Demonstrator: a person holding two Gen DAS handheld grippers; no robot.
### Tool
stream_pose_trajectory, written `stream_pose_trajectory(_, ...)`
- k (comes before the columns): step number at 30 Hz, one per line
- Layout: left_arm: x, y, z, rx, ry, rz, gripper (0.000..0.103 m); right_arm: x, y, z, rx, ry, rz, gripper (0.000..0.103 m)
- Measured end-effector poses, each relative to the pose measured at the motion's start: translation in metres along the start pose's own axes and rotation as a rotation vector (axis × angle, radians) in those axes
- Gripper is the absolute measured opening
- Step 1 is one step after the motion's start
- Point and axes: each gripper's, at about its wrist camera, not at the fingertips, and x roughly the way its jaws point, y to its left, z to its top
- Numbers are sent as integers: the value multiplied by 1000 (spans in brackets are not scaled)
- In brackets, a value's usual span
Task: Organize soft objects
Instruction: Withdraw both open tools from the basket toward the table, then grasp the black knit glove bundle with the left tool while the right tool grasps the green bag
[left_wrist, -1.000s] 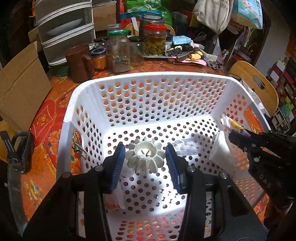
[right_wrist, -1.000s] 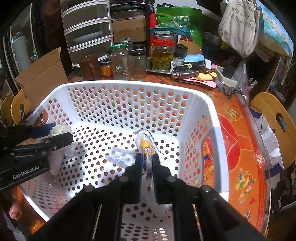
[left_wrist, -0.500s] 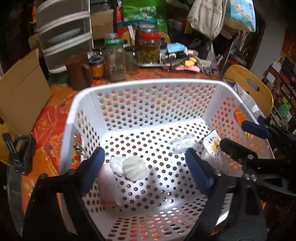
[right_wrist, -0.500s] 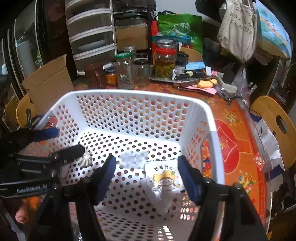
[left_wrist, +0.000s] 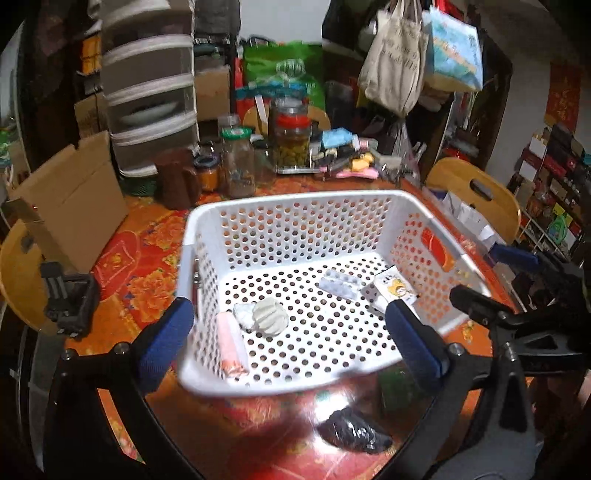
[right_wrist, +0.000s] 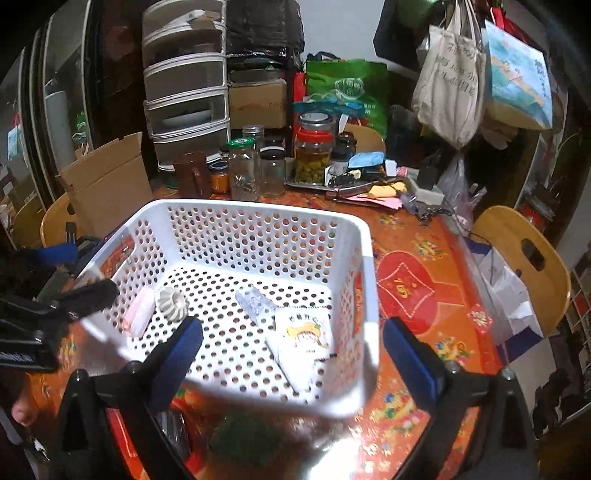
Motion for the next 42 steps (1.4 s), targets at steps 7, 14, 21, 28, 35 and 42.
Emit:
stream_pose_trajectory(7,-64,3,-49,-2,-64,13,103,-42,2,-42,2,-60,2,102)
stream_pose_trajectory(14,-65,-11,-114,9,-28,-7,103,-56,1,-104,36,-62,7,103)
stream_pose_trajectory(21,-10,-31,-157,-4,95,-62,103,-43,-6,-160,101,-14,21,103)
stream_pose_trajectory(28,22,-53,-168,28,139,-60,103,-37,-17,-185,144,5,13,103)
stream_pose_trajectory(35,39,-62,-167,30,147,-58,69,-31,-20,-185,151,15,19,103)
stream_pose_trajectory(42,42,-66,-168,55,141,-71,56,-22,-12,-182,146,27,34,103)
